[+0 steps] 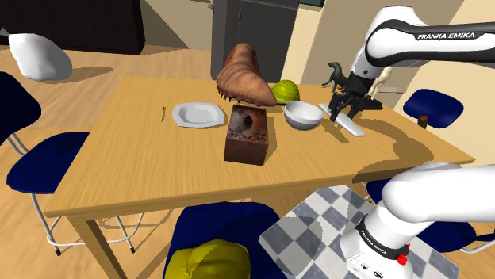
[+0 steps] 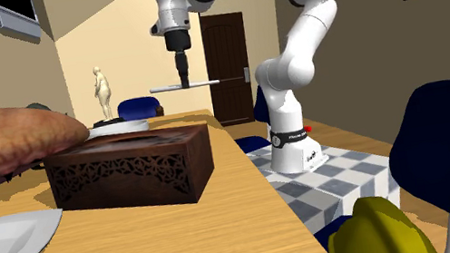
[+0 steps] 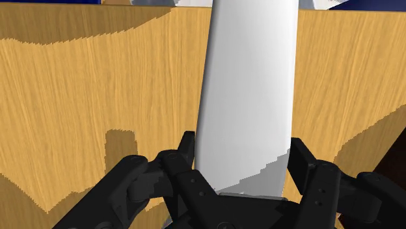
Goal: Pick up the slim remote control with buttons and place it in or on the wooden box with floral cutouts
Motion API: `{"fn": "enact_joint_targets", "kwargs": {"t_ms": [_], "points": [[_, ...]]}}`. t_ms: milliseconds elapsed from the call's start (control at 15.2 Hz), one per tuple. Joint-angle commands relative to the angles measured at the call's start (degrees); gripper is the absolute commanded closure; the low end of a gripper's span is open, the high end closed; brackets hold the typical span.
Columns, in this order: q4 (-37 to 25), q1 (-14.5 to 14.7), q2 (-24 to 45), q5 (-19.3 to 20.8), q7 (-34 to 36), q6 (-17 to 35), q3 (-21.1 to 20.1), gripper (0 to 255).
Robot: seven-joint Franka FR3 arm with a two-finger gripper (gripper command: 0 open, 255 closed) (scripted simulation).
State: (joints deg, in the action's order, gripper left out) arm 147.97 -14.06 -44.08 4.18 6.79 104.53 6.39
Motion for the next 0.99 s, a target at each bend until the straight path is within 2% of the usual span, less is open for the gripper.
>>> {"fn": "enact_joint_targets", "kwargs": {"t_ms": [0,462,924], "points": [[-1.1,1.1,1.7,-1.3,1.9,0.6,-1.7,255],[-7.6,5.2,11.4,-5.8,10.3,3.7,-8.8,255],[-17.3,7.8,22.7,-7.7,18.2,5.6,-15.0,255]]}}
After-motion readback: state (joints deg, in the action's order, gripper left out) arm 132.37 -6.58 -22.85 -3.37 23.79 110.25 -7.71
